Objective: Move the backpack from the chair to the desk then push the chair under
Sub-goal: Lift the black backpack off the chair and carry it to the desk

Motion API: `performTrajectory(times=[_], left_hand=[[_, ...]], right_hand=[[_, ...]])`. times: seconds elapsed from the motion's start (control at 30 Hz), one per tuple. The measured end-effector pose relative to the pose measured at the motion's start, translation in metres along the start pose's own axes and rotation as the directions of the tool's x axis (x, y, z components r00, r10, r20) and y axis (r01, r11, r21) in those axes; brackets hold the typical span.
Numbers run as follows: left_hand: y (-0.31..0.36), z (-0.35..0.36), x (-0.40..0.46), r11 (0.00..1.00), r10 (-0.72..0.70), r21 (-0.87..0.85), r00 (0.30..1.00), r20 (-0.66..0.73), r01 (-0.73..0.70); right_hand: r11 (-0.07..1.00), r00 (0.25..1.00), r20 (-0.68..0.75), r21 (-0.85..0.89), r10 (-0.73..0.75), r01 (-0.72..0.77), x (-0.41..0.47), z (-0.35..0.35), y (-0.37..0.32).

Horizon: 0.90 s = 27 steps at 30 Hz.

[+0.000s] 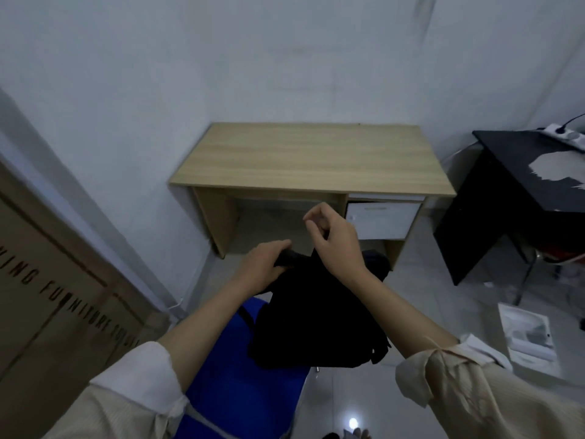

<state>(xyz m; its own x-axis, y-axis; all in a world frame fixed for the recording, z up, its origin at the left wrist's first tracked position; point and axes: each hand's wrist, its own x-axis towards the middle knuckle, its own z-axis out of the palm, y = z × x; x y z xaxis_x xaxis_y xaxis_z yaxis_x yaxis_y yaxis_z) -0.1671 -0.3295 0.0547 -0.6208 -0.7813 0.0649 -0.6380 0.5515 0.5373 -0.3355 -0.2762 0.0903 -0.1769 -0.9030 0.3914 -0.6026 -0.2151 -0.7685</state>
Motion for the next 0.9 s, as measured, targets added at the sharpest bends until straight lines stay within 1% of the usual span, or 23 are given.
performTrajectory(times=[0.13, 0.3, 0.33, 0.4, 0.53, 0.6, 0.67, 0.77, 0.9], left_hand=[[0.042, 0.02, 0.052, 0.999, 0.034, 0.036, 0.993, -0.116, -0.03], [0.091, 0.036, 0.109, 0.999, 0.033, 0.029, 0.967, -0.252, -0.026], [0.096, 0.033, 0.116, 0.999, 0.031, 0.025, 0.964, -0.265, -0.025], [0.124, 0.038, 0.146, 0.999, 0.04, 0.0, 0.958, -0.283, -0.042], [0.131, 0.035, 0.16, 1.0, 0.014, -0.011, 0.929, -0.369, -0.02], [0.141, 0.038, 0.177, 0.999, 0.012, -0.037, 0.916, -0.4, -0.03], [0.151, 0.037, 0.196, 0.997, -0.006, -0.075, 0.902, -0.431, -0.03], [0.156, 0.036, 0.224, 0.992, -0.034, -0.124, 0.88, -0.474, -0.028], [0.154, 0.037, 0.266, 0.969, -0.106, -0.246, 0.861, -0.498, -0.024]], right_hand=[[0.999, 0.998, -0.057, -0.035, 0.008, -0.01, 0.023, -0.057, 0.036], [0.999, 0.997, -0.079, -0.032, 0.009, -0.012, 0.044, -0.118, 0.07], [0.999, 0.996, -0.093, -0.027, 0.016, -0.019, 0.048, -0.125, 0.074], [0.998, 0.984, -0.17, -0.045, 0.044, -0.053, 0.052, -0.159, 0.096], [0.986, 0.96, -0.225, 0.028, 0.165, -0.163, 0.037, -0.174, 0.118], [0.972, 0.932, -0.275, 0.063, 0.236, -0.228, 0.035, -0.193, 0.139], [0.941, 0.895, -0.292, 0.095, 0.337, -0.324, 0.038, -0.208, 0.158], [0.89, 0.864, -0.219, 0.165, 0.452, -0.424, 0.042, -0.221, 0.179], [0.855, 0.875, -0.045, 0.239, 0.483, -0.46, 0.055, -0.228, 0.21]])
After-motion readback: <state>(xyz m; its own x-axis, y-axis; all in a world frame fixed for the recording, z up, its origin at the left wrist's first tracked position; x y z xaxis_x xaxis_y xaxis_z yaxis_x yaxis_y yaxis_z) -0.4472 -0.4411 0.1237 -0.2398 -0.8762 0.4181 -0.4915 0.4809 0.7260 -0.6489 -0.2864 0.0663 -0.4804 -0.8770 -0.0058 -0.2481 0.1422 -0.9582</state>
